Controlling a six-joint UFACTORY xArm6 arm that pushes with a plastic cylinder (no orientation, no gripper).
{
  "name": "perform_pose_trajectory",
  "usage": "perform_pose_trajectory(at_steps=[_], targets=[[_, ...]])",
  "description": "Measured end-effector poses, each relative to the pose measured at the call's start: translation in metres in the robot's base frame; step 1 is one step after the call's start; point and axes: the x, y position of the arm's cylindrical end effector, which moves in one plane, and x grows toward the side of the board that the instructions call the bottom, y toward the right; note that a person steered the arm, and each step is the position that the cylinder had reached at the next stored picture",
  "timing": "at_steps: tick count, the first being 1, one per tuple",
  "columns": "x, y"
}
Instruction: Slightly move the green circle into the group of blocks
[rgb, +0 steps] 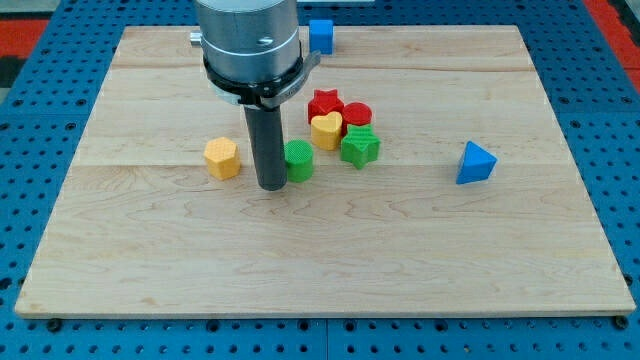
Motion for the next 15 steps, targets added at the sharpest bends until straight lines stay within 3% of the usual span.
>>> perform_pose_trajectory(at_steps=[5, 8, 15], targets=[[-0.004, 0.028], [-0.026, -0.014], [-0.028, 0.014]])
